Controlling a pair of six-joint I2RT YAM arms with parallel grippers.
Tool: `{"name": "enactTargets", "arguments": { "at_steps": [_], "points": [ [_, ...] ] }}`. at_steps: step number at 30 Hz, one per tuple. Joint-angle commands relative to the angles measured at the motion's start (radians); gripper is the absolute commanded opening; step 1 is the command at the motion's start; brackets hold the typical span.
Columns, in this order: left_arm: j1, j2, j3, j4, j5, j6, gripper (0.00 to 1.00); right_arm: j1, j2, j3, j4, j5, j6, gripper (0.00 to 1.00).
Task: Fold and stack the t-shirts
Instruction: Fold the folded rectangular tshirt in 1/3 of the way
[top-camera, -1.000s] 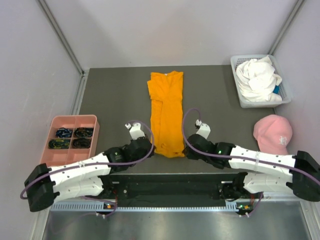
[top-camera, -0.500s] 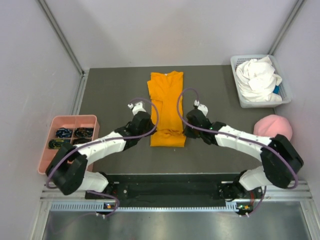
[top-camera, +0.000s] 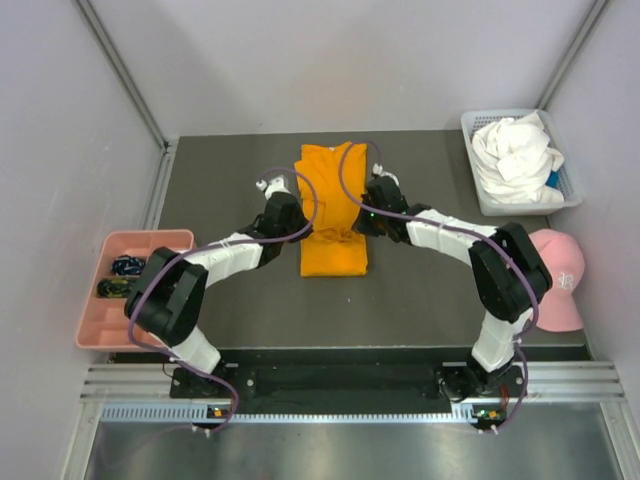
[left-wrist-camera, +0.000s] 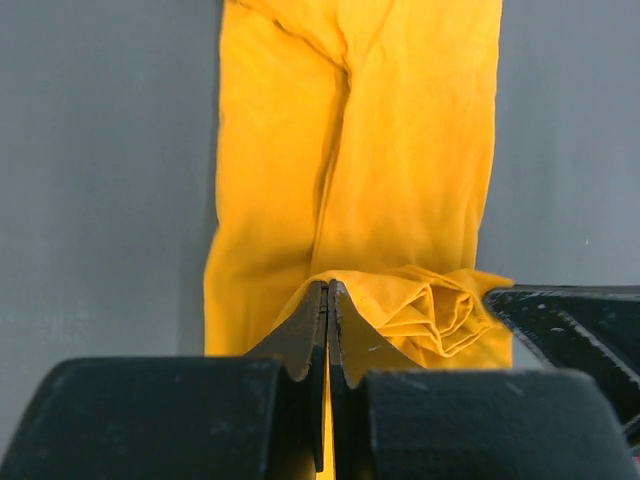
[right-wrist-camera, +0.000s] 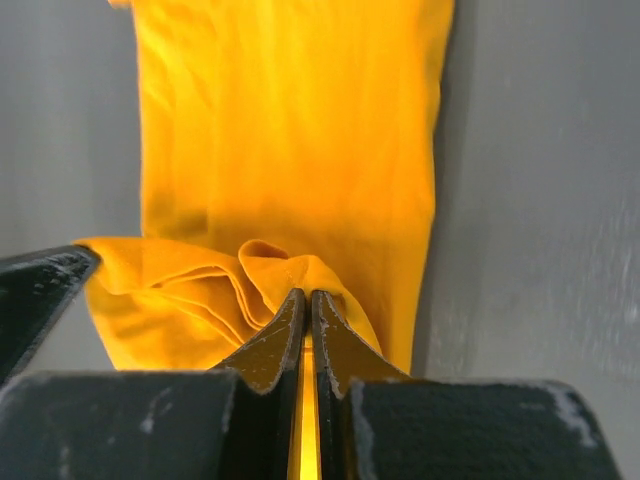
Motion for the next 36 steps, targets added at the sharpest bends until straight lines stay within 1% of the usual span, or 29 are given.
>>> {"name": "enactTargets", "arguments": {
  "at_steps": [1, 8, 10, 15, 17, 18, 19, 20, 21, 22, 23, 24, 25, 26, 30, 33, 36],
  "points": [
    [0.032, 0.032, 0.058, 0.081, 0.038, 0.027, 0.00, -0.037, 0.030, 0.123, 0.026, -0.028, -0.049, 0.00],
    [0.049, 0.128, 0.116, 0.098, 0.078, 0.038, 0.00, -0.060, 0.089, 0.196, 0.005, -0.030, -0.060, 0.00],
    [0.056, 0.153, 0.137, 0.092, 0.095, 0.039, 0.00, -0.068, 0.108, 0.200, 0.005, -0.059, -0.058, 0.00],
    [0.069, 0.219, 0.191, 0.090, 0.119, 0.036, 0.00, -0.078, 0.132, 0.203, 0.009, -0.053, -0.057, 0.01],
    [0.076, 0.228, 0.202, 0.092, 0.119, 0.041, 0.01, -0.086, 0.136, 0.203, 0.008, -0.047, -0.057, 0.05],
    [0.079, 0.230, 0.205, 0.089, 0.116, 0.042, 0.03, -0.091, 0.139, 0.206, 0.005, -0.041, -0.057, 0.16],
    [0.089, 0.231, 0.207, 0.084, 0.115, 0.044, 0.07, -0.094, 0.139, 0.206, 0.005, -0.036, -0.057, 0.22],
    [0.095, 0.230, 0.208, 0.081, 0.113, 0.045, 0.09, -0.103, 0.139, 0.208, 0.005, -0.036, -0.057, 0.36],
    [0.101, 0.228, 0.207, 0.070, 0.109, 0.045, 0.14, -0.106, 0.138, 0.212, -0.001, -0.009, -0.061, 0.44],
    [0.116, 0.220, 0.207, 0.066, 0.103, 0.045, 0.20, -0.112, 0.139, 0.216, -0.006, 0.002, -0.061, 0.49],
    [0.125, 0.214, 0.199, 0.061, 0.101, 0.045, 0.34, -0.117, 0.132, 0.217, -0.016, 0.013, -0.064, 0.55],
    [0.144, 0.207, 0.194, 0.057, 0.100, 0.045, 0.42, -0.124, 0.125, 0.211, -0.018, 0.031, -0.072, 0.58],
    [0.153, 0.191, 0.190, 0.053, 0.098, 0.045, 0.50, -0.129, 0.116, 0.208, -0.018, 0.041, -0.074, 0.59],
    [0.161, 0.184, 0.185, 0.049, 0.098, 0.048, 0.62, -0.134, 0.099, 0.202, -0.018, 0.047, -0.081, 0.61],
    [0.188, 0.124, 0.182, 0.021, 0.063, 0.074, 0.84, -0.143, 0.040, 0.164, -0.017, 0.061, -0.115, 0.62],
    [0.191, 0.070, 0.179, 0.004, 0.038, 0.093, 0.91, -0.143, -0.015, 0.124, -0.012, 0.033, -0.135, 0.62],
    [0.191, 0.010, 0.164, 0.000, 0.047, 0.108, 0.91, -0.143, -0.086, 0.062, 0.015, -0.011, -0.153, 0.63]
  ]
}}
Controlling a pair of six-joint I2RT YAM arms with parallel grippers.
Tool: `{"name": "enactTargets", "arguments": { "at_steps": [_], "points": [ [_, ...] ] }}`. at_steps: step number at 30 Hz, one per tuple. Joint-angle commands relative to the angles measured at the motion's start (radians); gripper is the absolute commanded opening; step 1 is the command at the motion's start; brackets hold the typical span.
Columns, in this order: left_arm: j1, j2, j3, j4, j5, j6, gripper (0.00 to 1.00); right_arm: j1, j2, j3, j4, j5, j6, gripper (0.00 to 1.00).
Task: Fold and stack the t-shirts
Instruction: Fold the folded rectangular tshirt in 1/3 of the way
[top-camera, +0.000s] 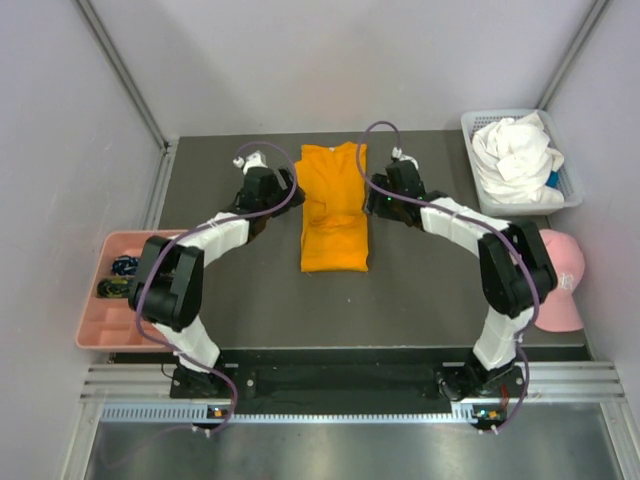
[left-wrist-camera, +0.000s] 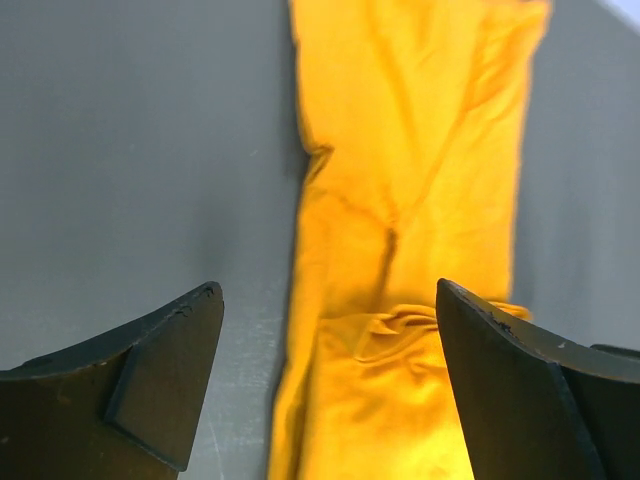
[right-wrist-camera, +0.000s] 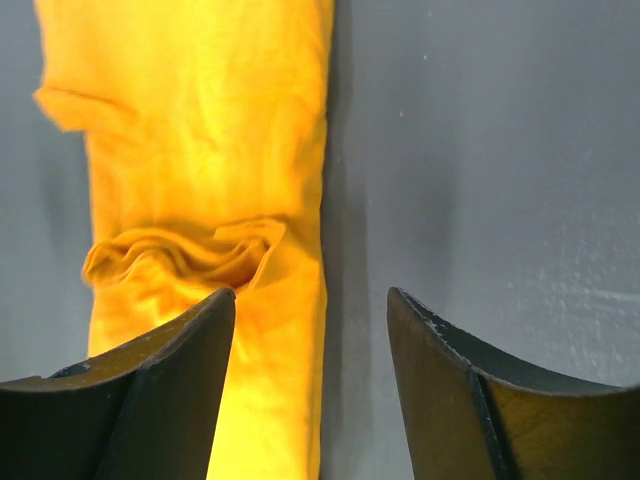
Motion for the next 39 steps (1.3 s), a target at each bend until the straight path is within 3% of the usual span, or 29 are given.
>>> {"name": "enactTargets", "arguments": {
  "at_steps": [1, 5, 9, 14, 21, 26, 39],
  "points": [
    [-0.003, -0.135, -0.016, 0.009, -0.008, 0.043, 0.91, -0.007, -0.151, -0.069, 0.058, -0.056, -0.055, 0.63],
    [-0.003, -0.191, -0.062, 0.061, 0.075, 0.052, 0.91, -0.006, -0.179, -0.102, 0.063, -0.243, -0.081, 0.64],
    [-0.003, -0.200, -0.121, 0.157, 0.300, 0.023, 0.92, -0.006, -0.193, -0.148, 0.112, -0.337, -0.072, 0.64],
    [-0.005, -0.179, -0.198, 0.257, 0.397, -0.034, 0.88, -0.006, -0.136, -0.166, 0.216, -0.463, -0.047, 0.64],
    [-0.012, -0.223, -0.287, 0.237, 0.394, -0.008, 0.78, -0.003, -0.151, -0.198, 0.161, -0.406, -0.044, 0.64],
    [-0.015, -0.188, -0.309, 0.316, 0.448, -0.055, 0.68, -0.003, -0.147, -0.228, 0.154, -0.392, -0.049, 0.64],
    [-0.037, 0.004, -0.200, 0.460, 0.523, -0.109, 0.66, -0.003, -0.226, -0.311, 0.092, -0.286, -0.070, 0.65]
  ]
}}
